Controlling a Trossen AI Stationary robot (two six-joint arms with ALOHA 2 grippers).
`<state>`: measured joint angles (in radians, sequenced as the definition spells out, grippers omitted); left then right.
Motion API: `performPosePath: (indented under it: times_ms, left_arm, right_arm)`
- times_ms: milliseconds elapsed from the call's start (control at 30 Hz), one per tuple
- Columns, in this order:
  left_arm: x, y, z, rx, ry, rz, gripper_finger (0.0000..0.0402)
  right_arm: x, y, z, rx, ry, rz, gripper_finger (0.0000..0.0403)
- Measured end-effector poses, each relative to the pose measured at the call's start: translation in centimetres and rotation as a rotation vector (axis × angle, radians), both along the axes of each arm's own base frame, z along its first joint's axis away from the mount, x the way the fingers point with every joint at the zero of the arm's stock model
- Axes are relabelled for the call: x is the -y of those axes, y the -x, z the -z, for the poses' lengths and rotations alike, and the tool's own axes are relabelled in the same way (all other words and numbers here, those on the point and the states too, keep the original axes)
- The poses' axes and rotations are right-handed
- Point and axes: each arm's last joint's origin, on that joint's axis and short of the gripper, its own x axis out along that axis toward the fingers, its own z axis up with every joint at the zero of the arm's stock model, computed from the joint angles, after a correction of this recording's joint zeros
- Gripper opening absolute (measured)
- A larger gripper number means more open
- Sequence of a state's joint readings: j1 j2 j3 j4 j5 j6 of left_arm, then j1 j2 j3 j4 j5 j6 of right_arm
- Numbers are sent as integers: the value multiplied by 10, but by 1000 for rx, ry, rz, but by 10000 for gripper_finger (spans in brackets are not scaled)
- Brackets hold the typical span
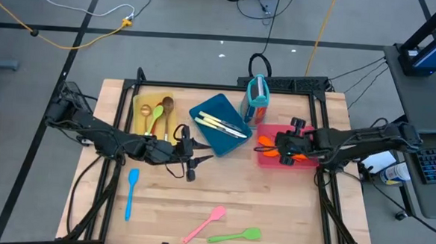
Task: Pick & Place Kitchen Items
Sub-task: Put the red spatula into the pink bin
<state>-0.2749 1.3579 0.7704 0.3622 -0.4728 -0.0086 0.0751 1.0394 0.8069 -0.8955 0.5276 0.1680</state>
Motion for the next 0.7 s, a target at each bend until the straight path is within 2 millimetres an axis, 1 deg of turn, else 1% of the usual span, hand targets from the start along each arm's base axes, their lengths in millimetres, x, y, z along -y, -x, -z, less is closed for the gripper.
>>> performPosePath:
  times_ms: [100, 500, 700]
  left_arm:
    - [0, 0, 0, 0, 0, 0, 145]
    - [0, 0, 0, 0, 0, 0, 145]
    - [0, 0, 0, 0, -1, 0, 145]
  right_arm:
    - [3, -6, 8, -40, -39, -26, 26]
    - [25, -29, 39, -216, -25, 16, 26]
    - [36, -41, 52, -230, -52, 7, 27]
